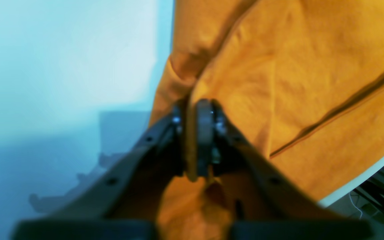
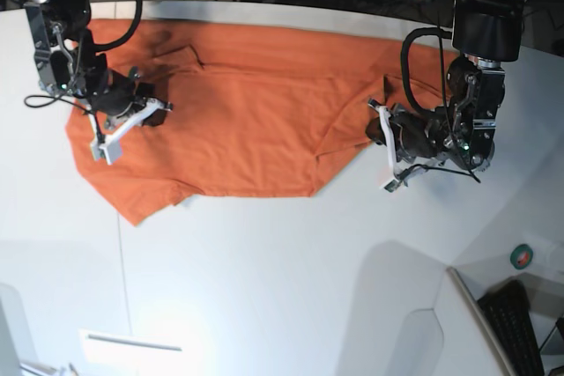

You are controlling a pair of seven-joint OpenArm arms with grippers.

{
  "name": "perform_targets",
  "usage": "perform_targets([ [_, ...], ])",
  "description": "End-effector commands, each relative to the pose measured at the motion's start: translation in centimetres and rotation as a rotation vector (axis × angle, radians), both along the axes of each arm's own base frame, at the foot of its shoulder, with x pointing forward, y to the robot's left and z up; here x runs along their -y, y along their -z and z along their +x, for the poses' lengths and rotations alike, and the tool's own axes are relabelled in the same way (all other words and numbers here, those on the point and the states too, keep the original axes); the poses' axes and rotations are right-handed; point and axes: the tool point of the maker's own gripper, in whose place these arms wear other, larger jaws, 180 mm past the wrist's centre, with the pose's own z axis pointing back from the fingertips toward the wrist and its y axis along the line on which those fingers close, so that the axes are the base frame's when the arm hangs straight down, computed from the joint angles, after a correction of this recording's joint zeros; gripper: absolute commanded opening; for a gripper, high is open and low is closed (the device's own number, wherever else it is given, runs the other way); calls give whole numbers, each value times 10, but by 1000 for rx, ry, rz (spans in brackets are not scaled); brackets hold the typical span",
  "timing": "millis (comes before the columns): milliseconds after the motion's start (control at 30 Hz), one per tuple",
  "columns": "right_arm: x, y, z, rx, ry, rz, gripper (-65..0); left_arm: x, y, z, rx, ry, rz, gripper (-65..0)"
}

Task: Layout the t-shirt on the table in an organized manner, then fold the t-shirt properly
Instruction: 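Move the right gripper to the shirt hem corner and grasp it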

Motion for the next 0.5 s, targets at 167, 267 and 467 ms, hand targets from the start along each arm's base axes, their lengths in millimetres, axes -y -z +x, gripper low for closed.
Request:
perform_targets([
  [167, 4, -11, 12, 47, 9, 3, -650, -2, -11, 14, 46, 0, -1, -650],
  [267, 7, -16, 17, 68, 9, -3, -650, -4, -12, 14, 47, -3, 1, -650],
  [467, 28, -53, 46, 184, 48, -24, -650, -2, -20, 20, 81, 9, 4, -650],
])
